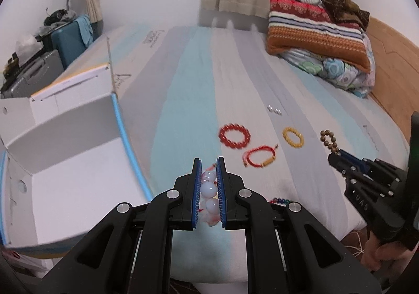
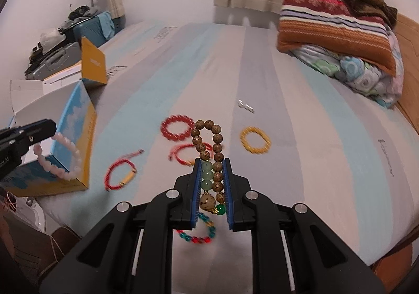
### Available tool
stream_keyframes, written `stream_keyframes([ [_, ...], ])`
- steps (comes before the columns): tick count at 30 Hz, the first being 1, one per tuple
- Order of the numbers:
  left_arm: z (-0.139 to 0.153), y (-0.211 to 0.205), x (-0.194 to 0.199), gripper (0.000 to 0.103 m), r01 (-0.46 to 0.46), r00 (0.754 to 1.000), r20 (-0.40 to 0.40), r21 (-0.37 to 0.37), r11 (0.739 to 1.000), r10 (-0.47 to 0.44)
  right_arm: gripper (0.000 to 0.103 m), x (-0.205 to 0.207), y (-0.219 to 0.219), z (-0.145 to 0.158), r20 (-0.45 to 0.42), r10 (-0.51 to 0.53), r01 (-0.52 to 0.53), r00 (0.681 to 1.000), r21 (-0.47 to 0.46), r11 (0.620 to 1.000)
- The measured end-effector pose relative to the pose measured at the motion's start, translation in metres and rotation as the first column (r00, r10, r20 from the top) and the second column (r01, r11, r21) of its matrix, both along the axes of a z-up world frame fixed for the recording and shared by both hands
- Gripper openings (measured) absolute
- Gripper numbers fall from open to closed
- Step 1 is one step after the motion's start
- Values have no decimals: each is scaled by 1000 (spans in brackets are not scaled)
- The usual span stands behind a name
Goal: Organize jewelry
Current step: 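Carry both bracelets into the white box and open both tools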
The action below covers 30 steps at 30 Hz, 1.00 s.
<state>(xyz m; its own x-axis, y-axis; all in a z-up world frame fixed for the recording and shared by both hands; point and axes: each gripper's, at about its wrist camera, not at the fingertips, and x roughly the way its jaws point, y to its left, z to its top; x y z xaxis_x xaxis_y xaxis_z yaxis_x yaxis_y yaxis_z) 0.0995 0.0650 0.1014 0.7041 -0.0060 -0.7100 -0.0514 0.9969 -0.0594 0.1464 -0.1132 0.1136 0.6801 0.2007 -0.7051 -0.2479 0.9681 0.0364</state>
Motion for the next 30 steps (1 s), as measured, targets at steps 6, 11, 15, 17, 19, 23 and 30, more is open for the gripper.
stream_keyframes([
  [6,24,36,-5,11,-50,999,22,15,999,49,15,5,41,23,22,60,-60,998,5,998],
  [11,33,69,-12,11,-103,994,27,24,994,102,15,4,92,43,41,133,-134,990,14,991],
  [15,39,106,-24,11,-161,987,33,38,986,160,15,-2,143,55,58,207,-208,977,14,978],
  [17,39,124,-29,11,-186,982,28,39,982,185,15,-5,167,59,64,245,-246,967,11,969],
  [19,38,145,-35,11,-222,975,22,49,974,221,15,-8,198,62,63,290,-291,955,4,957],
  [23,28,189,-47,11,-302,952,-24,60,951,304,15,-17,248,58,33,362,-362,931,-8,932],
  [30,-1,247,-59,11,-400,903,-150,39,916,401,15,-15,318,30,-125,444,-448,887,-4,894],
])
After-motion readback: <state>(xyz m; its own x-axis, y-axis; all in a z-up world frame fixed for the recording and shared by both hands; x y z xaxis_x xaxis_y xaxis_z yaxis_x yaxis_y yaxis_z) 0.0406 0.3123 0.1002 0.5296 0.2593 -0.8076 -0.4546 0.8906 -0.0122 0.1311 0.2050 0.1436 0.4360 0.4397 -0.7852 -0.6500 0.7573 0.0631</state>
